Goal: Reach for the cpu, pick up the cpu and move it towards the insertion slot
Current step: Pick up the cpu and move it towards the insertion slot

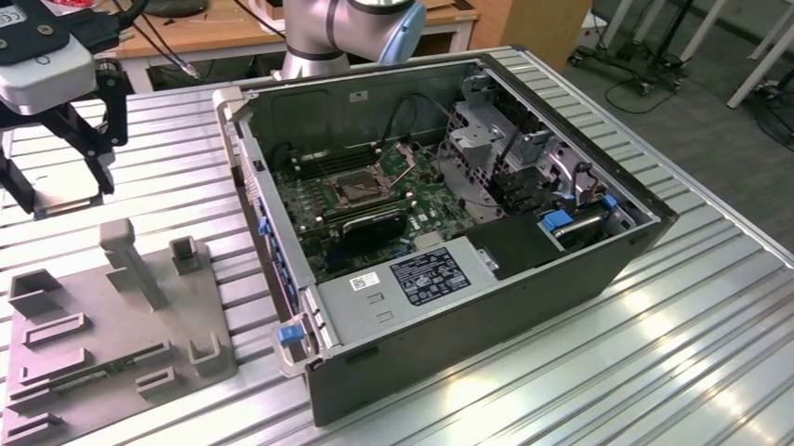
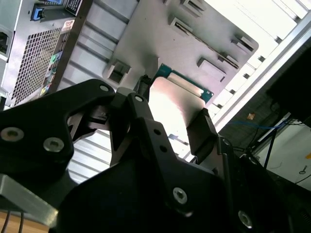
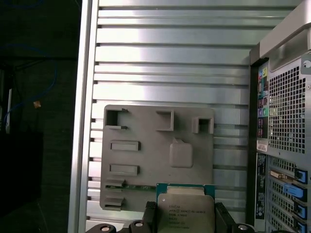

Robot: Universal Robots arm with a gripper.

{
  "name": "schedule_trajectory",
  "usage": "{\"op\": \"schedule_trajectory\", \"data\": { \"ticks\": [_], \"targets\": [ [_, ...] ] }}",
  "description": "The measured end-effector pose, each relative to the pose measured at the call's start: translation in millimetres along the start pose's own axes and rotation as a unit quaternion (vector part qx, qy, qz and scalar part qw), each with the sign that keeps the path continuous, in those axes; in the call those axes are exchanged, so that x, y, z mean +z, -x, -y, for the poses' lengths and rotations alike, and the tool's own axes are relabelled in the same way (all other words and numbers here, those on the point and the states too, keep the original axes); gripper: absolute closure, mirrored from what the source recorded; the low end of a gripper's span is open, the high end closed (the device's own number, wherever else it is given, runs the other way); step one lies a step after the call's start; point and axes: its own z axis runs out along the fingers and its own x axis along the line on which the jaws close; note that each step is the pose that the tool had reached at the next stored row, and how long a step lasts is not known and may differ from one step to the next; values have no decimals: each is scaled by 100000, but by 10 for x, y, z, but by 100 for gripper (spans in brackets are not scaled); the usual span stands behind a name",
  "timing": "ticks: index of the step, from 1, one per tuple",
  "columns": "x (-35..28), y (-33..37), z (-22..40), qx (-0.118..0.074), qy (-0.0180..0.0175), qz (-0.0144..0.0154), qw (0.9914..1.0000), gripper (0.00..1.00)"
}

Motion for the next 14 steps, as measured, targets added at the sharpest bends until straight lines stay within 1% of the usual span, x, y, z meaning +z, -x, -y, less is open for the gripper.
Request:
{"op": "schedule_trajectory", "data": {
  "ticks": [7,14],
  "targets": [
    [1,41,1,17,1,1,100000,45],
    [2,126,5,21,0,1,100000,45]
  ]
}}
